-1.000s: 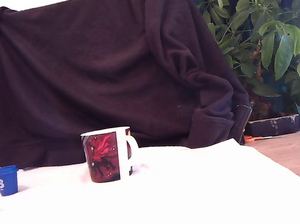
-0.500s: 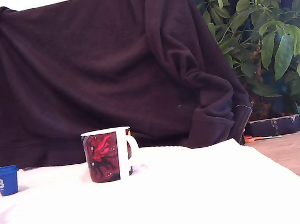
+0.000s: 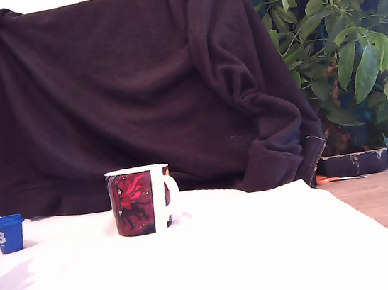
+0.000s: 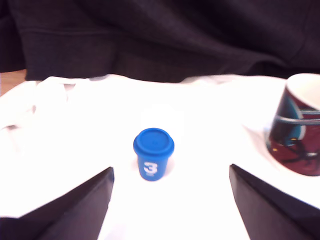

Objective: Pick the blue coffee capsule and place it inside the red coffee cup

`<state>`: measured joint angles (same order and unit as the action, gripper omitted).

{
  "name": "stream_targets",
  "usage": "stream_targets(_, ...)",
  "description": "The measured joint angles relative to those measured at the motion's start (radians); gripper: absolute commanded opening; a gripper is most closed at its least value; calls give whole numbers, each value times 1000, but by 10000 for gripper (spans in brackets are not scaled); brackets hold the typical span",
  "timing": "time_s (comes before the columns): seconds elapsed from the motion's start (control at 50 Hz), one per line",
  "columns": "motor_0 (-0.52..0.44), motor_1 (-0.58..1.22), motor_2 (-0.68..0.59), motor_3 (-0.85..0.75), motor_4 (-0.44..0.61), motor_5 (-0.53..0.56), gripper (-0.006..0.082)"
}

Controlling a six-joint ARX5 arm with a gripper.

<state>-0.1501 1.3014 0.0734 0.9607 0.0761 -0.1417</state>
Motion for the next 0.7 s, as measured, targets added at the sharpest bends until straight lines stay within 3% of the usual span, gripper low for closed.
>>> stream_targets(0.42, 0, 399, 186, 117, 12, 41, 644)
stream_targets(0.7, 0, 521, 269, 138, 19, 49, 612)
